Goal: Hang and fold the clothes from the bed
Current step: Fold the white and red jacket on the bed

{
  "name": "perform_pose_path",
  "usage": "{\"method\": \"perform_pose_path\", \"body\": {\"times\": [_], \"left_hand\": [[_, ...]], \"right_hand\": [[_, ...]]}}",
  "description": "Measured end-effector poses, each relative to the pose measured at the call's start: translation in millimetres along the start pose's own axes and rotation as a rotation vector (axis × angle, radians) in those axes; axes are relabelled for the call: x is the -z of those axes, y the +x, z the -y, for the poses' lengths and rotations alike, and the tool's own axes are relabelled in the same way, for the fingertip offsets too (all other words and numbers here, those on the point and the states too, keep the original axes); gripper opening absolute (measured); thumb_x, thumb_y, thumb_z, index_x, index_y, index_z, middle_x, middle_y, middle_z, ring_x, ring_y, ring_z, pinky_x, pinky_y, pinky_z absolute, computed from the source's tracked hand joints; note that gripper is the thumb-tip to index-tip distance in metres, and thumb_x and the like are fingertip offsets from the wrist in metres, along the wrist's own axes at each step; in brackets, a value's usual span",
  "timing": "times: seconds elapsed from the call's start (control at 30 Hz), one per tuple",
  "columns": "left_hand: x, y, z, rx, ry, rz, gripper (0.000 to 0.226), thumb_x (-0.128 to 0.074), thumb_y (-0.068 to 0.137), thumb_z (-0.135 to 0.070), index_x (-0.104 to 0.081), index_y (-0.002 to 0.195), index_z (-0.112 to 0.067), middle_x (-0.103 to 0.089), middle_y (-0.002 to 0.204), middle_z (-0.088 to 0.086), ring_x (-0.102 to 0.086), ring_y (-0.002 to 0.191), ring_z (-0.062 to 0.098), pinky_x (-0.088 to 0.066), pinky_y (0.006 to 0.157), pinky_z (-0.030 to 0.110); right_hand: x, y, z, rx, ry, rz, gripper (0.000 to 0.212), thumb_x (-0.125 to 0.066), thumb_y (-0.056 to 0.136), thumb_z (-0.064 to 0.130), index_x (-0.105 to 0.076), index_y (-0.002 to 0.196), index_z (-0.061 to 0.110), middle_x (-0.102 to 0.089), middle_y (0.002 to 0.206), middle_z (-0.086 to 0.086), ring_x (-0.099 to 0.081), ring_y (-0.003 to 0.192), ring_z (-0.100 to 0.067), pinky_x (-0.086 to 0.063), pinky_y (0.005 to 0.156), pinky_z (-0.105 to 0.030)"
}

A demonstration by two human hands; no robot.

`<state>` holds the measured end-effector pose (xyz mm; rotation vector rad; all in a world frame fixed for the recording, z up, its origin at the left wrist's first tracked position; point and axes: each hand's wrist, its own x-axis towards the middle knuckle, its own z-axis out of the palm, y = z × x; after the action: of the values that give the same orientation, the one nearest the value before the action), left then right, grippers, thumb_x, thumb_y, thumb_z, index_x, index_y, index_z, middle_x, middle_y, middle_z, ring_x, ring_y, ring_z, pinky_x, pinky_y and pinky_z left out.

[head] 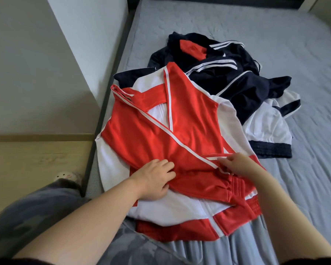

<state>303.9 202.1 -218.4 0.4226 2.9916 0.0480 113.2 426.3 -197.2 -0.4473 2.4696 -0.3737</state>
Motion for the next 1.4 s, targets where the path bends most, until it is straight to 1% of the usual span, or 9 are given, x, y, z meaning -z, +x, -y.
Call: {"method": "perform_pose_path", "body": {"times": [0.13, 0.33, 0.47, 0.57, 0.67, 0.87, 1.03, 1.3, 1.4], "left_hand": [[-6, 3, -9, -0.014, -0.018, 0.118, 0.055, -0.043, 0.088, -0.039, -0.041, 0.14, -0.023, -0.038, 0.139, 0.002, -0.039, 0.119, 0.022, -0.036, 0.097, 0.038], [-15, 0, -16, -0.031, -0.07, 0.296, 0.064, -0.037, 0.093, -0.044, -0.011, 0.151, -0.037, 0.007, 0.16, -0.005, 0.006, 0.146, 0.015, 0.002, 0.118, 0.042], [0, 17, -25, 0.378, -0.945, 0.135, 0.054, -0.046, 0.088, -0.005, -0.047, 0.14, -0.019, -0.036, 0.151, 0.003, -0.033, 0.137, 0.013, -0.026, 0.111, 0.02], [16, 21, -9, 0.799, -1.624, -0.061, 0.034, -0.042, 0.093, -0.003, -0.06, 0.121, -0.01, -0.066, 0.108, 0.006, -0.063, 0.088, 0.013, -0.048, 0.071, 0.019], [19, 2, 15, 0.969, -1.699, 0.113, 0.029, -0.035, 0.1, -0.036, -0.056, 0.106, -0.017, -0.066, 0.095, 0.006, -0.065, 0.079, 0.018, -0.049, 0.065, 0.026], [7, -14, 17, 0.918, -1.505, 0.153, 0.029, -0.052, 0.093, -0.044, -0.063, 0.098, -0.017, -0.069, 0.085, 0.003, -0.068, 0.07, 0.013, -0.051, 0.059, 0.022], [-10, -21, 13, 0.778, -1.145, 0.098, 0.024, -0.066, 0.084, -0.027, -0.067, 0.107, -0.02, -0.067, 0.082, -0.008, -0.064, 0.077, 0.009, -0.05, 0.073, 0.024], [-11, -4, 19, 0.582, -0.856, 0.359, 0.034, -0.056, 0.087, -0.042, -0.058, 0.107, -0.015, -0.07, 0.097, 0.007, -0.065, 0.093, 0.023, -0.041, 0.069, 0.027], [-12, 2, 29, 0.463, -0.709, 0.501, 0.05, -0.058, 0.088, -0.041, -0.05, 0.125, -0.007, -0.054, 0.125, 0.012, -0.055, 0.111, 0.029, -0.043, 0.084, 0.031]], "right_hand": [[-3, -4, -8, 0.127, -0.035, 0.186, 0.03, -0.068, 0.084, 0.038, -0.065, 0.064, 0.015, -0.062, 0.064, 0.001, -0.052, 0.059, -0.009, -0.042, 0.063, -0.023], [14, -1, 0, 0.064, -0.221, 0.189, 0.044, -0.052, 0.093, 0.049, -0.057, 0.063, 0.017, -0.052, 0.059, 0.001, -0.052, 0.055, -0.012, -0.04, 0.055, -0.024], [22, -13, 28, 0.119, -0.37, 0.172, 0.051, -0.05, 0.092, 0.053, -0.051, 0.057, 0.015, -0.047, 0.06, 0.0, -0.047, 0.06, -0.015, -0.035, 0.06, -0.029], [13, -37, 63, 0.281, 0.241, 0.484, 0.045, -0.057, 0.085, 0.056, -0.062, 0.07, 0.014, -0.055, 0.062, -0.009, -0.05, 0.047, -0.011, -0.038, 0.048, -0.022], [-8, -45, 89, 0.374, 0.749, 0.793, 0.035, -0.047, 0.096, 0.037, -0.06, 0.101, 0.004, -0.07, 0.087, -0.02, -0.07, 0.068, -0.023, -0.054, 0.057, -0.025], [-51, -9, 85, 0.077, 0.591, -0.235, 0.018, -0.047, 0.091, 0.005, -0.064, 0.091, 0.0, -0.068, 0.086, -0.015, -0.059, 0.066, -0.02, -0.044, 0.06, -0.027], [-115, -4, 80, 0.106, 0.21, -0.438, 0.018, -0.047, 0.091, 0.008, -0.061, 0.1, -0.001, -0.06, 0.104, -0.019, -0.051, 0.101, -0.036, -0.036, 0.085, -0.037], [-161, 1, 92, 0.074, -0.017, -0.701, 0.04, -0.037, 0.084, 0.025, -0.06, 0.102, -0.001, -0.06, 0.097, -0.021, -0.055, 0.089, -0.041, -0.044, 0.076, -0.047], [-162, 7, 95, 0.041, -0.062, -0.711, 0.044, -0.036, 0.079, 0.028, -0.06, 0.099, -0.001, -0.06, 0.094, -0.021, -0.055, 0.086, -0.04, -0.044, 0.074, -0.046]]}}
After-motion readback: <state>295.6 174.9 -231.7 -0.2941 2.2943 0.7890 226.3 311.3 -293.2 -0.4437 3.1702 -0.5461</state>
